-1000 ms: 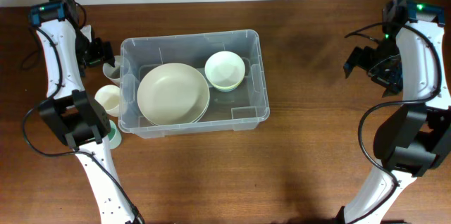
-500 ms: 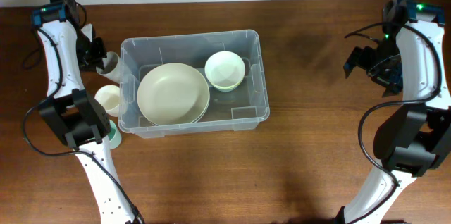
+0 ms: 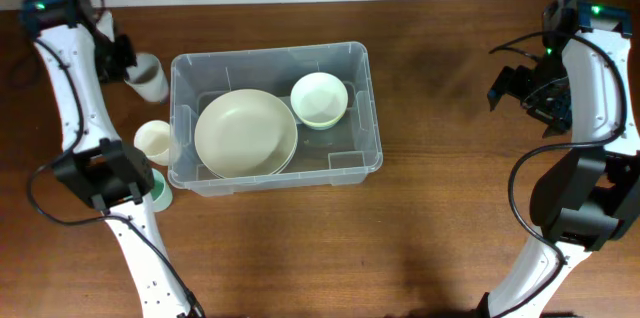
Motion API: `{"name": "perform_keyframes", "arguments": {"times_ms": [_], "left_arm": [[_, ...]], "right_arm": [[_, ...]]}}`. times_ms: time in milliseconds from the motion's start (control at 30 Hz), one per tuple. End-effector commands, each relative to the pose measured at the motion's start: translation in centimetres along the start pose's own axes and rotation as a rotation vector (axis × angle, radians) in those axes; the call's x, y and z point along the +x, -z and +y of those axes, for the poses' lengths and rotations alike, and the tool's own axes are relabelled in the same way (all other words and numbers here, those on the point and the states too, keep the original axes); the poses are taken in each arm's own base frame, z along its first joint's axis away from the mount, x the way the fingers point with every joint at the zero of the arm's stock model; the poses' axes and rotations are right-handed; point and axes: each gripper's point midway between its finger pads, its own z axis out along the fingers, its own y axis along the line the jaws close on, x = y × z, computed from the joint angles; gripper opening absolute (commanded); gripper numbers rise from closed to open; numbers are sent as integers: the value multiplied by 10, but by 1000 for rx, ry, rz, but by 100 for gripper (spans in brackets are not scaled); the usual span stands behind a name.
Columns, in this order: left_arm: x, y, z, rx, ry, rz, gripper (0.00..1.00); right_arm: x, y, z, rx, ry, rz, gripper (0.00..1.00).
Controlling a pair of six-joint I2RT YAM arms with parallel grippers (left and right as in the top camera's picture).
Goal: Pack container
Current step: 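Grasp and lift the grey cup with the left gripper, then lower the grey cup into the container beside the white bowl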
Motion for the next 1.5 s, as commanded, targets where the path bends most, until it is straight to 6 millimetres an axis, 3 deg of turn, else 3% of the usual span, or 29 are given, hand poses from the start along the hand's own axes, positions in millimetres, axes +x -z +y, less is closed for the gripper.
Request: {"name": "perform_keyframes", "arguments": {"times_ms": [0, 100, 200, 267, 333, 400, 500, 533, 667, 867, 967, 1133, 1467], "left_arm": [[-16, 48, -5, 43, 9, -143, 1], [-17, 70, -8, 58, 12, -181, 1], [-17, 118, -29, 165, 0, -264, 1], [-7, 177, -69, 357, -119, -358, 1], [2, 207, -95, 450, -221, -410, 1], [15, 234, -121, 489, -305, -454, 1], [34, 252, -163, 526, -428, -473, 1], [44, 254, -188, 548, -492, -466, 1], [86, 241, -262, 585, -682, -382, 1], [144, 176, -317, 396, -840, -165, 1], [169, 152, -328, 385, -852, -50, 1], [192, 117, -326, 347, -827, 98, 1], [199, 61, -328, 323, -814, 173, 1]], "right_arm": [[1, 2, -1, -3, -4, -3, 99], [1, 2, -1, -3, -4, -3, 99], [1, 2, -1, -3, -4, -3, 99], [1, 2, -1, -3, -4, -3, 99], [1, 2, -1, -3, -4, -3, 99], [1, 2, -1, -3, -4, -3, 99], [1, 2, -1, -3, -4, -3, 99], [1, 2, -1, -3, -4, -3, 99], [1, 2, -1, -3, -4, -3, 99], [1, 2, -1, -3, -4, -3, 99], [1, 2, -1, -3, -4, -3, 99], [1, 2, -1, -3, -4, -3, 99], [1, 2, -1, -3, -4, -3, 99]]}}
